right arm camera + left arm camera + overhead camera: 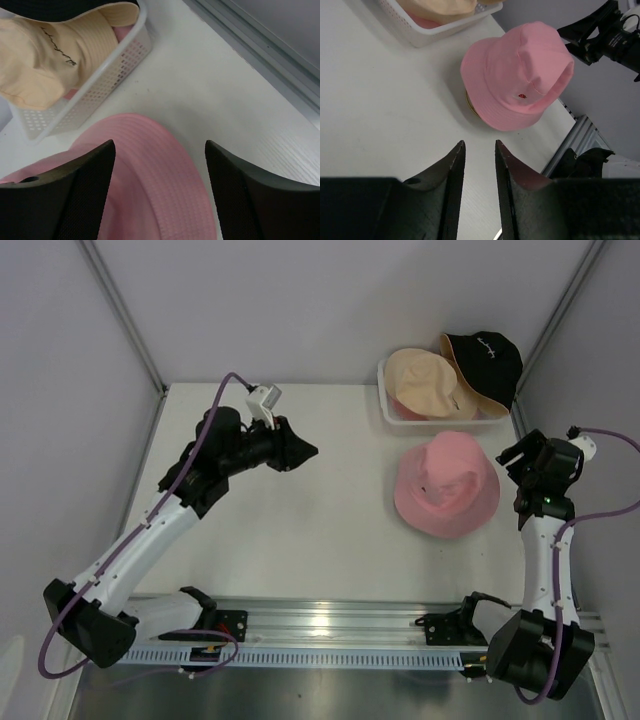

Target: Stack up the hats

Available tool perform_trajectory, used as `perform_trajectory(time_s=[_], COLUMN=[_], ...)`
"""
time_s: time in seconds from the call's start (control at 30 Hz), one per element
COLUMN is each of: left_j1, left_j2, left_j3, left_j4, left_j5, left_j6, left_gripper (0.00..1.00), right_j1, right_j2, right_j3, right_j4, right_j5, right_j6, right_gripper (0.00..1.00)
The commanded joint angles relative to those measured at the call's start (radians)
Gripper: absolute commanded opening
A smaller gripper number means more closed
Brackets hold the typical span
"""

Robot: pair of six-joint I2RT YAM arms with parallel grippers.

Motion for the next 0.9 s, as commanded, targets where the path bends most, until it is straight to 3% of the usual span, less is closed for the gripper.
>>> perform_trajectory(time_s=[0.0, 0.43, 0.57, 0.7, 0.87], left_j1=[-0.011, -0.016, -0.016, -0.016, -0.016], left_j2=[-0.028, -0.021, 0.018, 0.039, 0.039], left_j3=[-0.014, -0.008, 0.074, 0.099, 0.136], left_j4=[0.041, 0.058, 0.070, 0.180, 0.236], left_j5=[0.025, 0.010, 0.027, 0.067, 0.013], left_j6=[0.010, 0.036, 0.022, -0.015, -0.016], left_gripper=[0.34, 0.48, 0.52, 0.54, 0.57], right_j1=[-0.015, -0.015, -0.015, -0.015, -0.015], right_j2=[-0.004, -0.020, -0.040, -0.060, -0.036], right_j3=[-0.034, -0.181, -0.196, -0.227, -0.259], right_j4=[0.009, 0.069, 0.095, 0.144, 0.175], right_j5=[0.028, -0.029, -0.029, -0.079, -0.067], right_j6=[-0.007, -0.003, 0.011, 0.046, 0.060], right_gripper=[0.75, 0.73, 0.73, 0.73, 0.74])
